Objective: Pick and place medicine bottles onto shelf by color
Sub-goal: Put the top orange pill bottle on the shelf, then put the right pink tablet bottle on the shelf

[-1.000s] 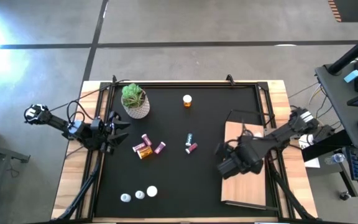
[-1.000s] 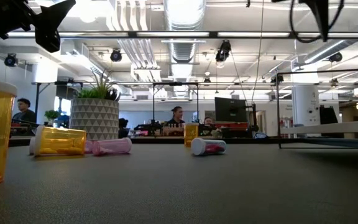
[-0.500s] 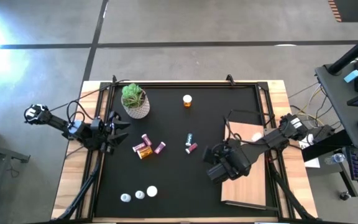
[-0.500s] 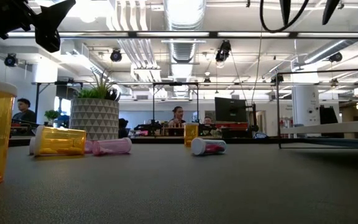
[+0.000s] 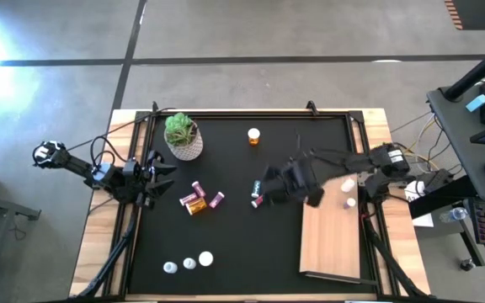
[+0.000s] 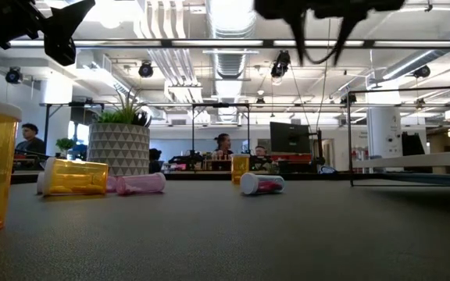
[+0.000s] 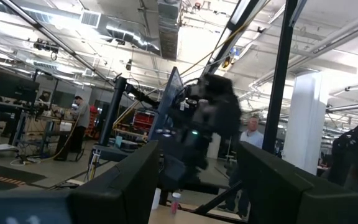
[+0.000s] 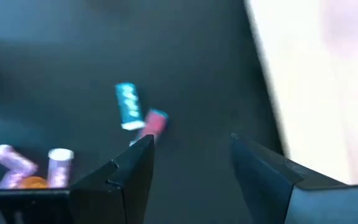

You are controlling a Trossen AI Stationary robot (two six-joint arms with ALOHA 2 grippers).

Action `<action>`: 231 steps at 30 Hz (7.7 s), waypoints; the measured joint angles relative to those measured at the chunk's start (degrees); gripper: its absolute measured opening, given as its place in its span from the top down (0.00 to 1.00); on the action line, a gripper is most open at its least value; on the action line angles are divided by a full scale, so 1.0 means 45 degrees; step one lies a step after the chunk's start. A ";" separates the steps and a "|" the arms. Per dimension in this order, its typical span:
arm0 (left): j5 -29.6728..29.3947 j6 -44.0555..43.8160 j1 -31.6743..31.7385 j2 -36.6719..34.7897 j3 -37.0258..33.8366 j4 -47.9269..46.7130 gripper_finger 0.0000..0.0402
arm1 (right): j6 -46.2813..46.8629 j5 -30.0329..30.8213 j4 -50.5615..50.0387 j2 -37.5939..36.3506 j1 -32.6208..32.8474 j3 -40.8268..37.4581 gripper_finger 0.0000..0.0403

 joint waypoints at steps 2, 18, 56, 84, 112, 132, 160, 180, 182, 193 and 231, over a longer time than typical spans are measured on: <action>0.0000 -0.0004 0.0000 0.0000 0.0000 0.0000 0.50 | -0.1217 0.0000 0.0434 0.0000 -0.0814 0.0044 0.50; 0.0002 -0.0004 0.0000 0.0000 0.0000 0.0005 0.50 | -0.4803 -0.0348 0.2883 0.0999 -0.4659 -0.0364 0.32; 0.0000 -0.0004 0.0000 0.0000 0.0000 0.0000 0.50 | -1.0567 -0.0345 0.3207 0.6867 -0.7442 0.5033 0.25; 0.0000 -0.0004 0.0000 0.0000 0.0000 0.0000 0.50 | -1.0803 -0.0291 0.4558 0.6863 -0.7785 0.4293 0.42; 0.0000 -0.0004 0.0000 0.0000 0.0000 0.0000 0.50 | -0.8420 -0.0268 0.2791 0.4618 -0.5809 0.4206 0.49; 0.0000 -0.0004 0.0000 0.0000 0.0000 0.0000 0.50 | -0.1567 0.1081 -0.0794 0.2261 -0.0263 0.2818 0.49; 0.0000 -0.0004 0.0000 0.0000 0.0000 0.0000 0.50 | 1.1004 -0.2508 -0.1148 -0.1771 0.7407 -0.3824 0.49; 0.0000 -0.0004 0.0000 0.0005 0.0000 0.0000 0.50 | 1.2337 -0.4014 -0.0263 -0.3837 0.8442 -0.7576 0.49; 0.0000 -0.0004 0.0000 0.0005 0.0000 0.0000 0.50 | 1.2333 -0.4027 -0.0111 -0.3837 0.8444 -0.7782 0.49; 0.0002 -0.0004 0.0000 0.0000 0.0000 0.0000 0.50 | 1.2335 -0.4060 0.0609 -0.3929 0.8442 -0.8717 0.49; 0.0004 -0.0004 -0.0002 -0.0004 0.0000 0.0000 0.50 | 1.2194 -0.3334 -0.1134 -0.4037 0.8437 -0.6560 0.09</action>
